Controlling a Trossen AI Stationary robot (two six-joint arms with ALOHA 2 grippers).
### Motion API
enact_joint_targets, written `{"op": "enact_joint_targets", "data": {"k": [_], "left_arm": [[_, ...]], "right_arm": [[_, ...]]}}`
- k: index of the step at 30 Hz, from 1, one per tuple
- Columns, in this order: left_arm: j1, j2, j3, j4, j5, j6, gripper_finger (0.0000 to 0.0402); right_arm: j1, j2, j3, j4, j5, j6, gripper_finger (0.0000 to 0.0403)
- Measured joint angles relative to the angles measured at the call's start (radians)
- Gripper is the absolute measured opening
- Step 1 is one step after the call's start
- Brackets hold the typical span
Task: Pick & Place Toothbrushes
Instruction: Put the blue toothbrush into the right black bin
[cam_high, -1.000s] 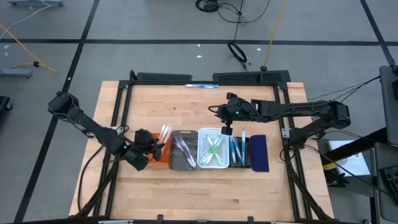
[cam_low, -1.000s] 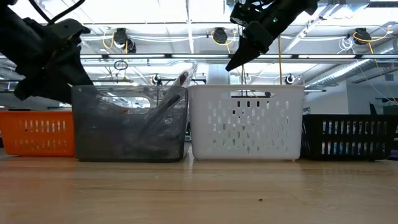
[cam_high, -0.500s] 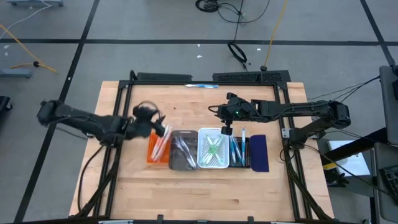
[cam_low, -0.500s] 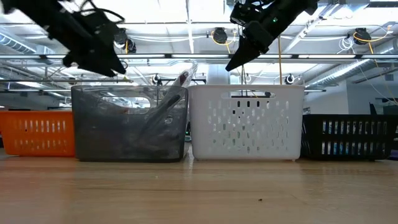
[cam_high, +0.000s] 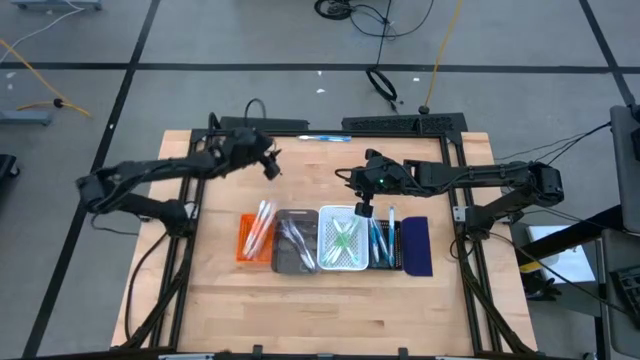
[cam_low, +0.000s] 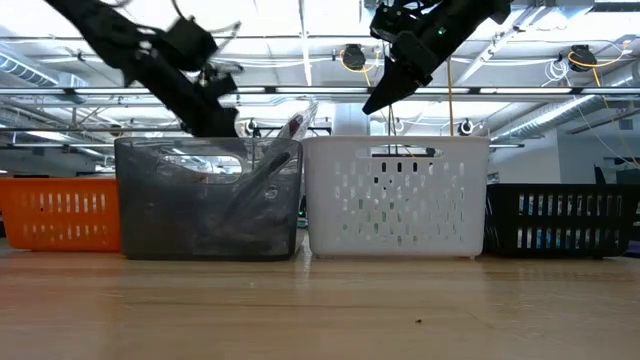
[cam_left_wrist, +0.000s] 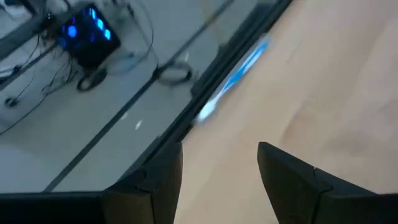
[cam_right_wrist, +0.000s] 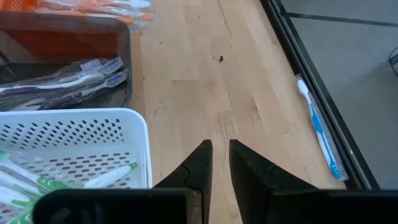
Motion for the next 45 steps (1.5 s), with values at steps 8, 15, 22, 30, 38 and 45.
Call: {"op": "enact_joint_targets", "data": {"k": [8,15,22,30,38,45], "left_arm": [[0.089,0.296,0.209,-0.041,0.001,0.255,0.0209],[0.095,0.475,0.362,-0.041,0.001,0.403,0.0209],[0.085,0.624,0.523,-0.135,0.0,0.478,0.0209],[0.085,0.743,0.621,-0.17,0.001,0.529,0.0209],[0.079,0.769,0.642,-0.149,-0.004,0.567,0.0209],[0.077,0.768,0.642,-0.137,-0.002,0.574,0.0209]], "right_arm": [[0.0,0.0,0.0,0.0,0.001,0.0,0.005],[0.0,0.0,0.0,0.0,0.002,-0.002,0.005],[0.0,0.0,0.0,0.0,0.002,-0.024,0.005],[0.0,0.0,-0.033,0.039,0.002,-0.035,0.005],[0.0,0.0,-0.104,0.113,0.003,-0.068,0.005],[0.0,0.0,-0.104,0.156,0.003,-0.079,0.005]]}}
